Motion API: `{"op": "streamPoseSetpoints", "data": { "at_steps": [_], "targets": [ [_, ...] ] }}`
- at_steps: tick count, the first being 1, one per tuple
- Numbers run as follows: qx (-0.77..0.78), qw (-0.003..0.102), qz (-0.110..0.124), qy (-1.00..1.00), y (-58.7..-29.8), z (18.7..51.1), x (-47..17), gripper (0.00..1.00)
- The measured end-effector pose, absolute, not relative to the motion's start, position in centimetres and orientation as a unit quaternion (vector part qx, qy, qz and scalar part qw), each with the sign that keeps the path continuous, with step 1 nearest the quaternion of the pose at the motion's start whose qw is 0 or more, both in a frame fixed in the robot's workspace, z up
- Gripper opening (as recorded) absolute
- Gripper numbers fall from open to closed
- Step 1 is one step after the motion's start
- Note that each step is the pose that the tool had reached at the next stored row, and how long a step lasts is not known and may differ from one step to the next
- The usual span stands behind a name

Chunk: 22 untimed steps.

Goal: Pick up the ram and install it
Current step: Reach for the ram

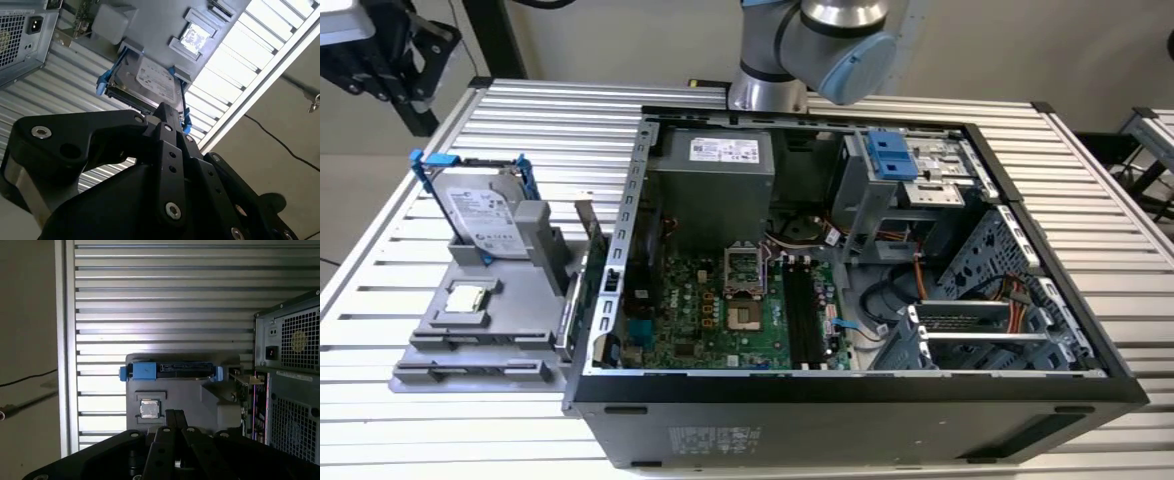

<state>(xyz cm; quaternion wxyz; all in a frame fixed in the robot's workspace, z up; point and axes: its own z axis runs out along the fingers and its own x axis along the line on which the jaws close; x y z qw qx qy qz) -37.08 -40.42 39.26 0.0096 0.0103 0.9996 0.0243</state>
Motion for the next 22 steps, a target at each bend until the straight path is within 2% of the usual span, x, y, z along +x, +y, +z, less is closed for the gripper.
{"op": "streamPoseSetpoints", "data": {
  "at_steps": [22],
  "targets": [
    [0.01,0.01,0.024,1.0,-44.6,39.3,-37.1,0.0]
  ]
}}
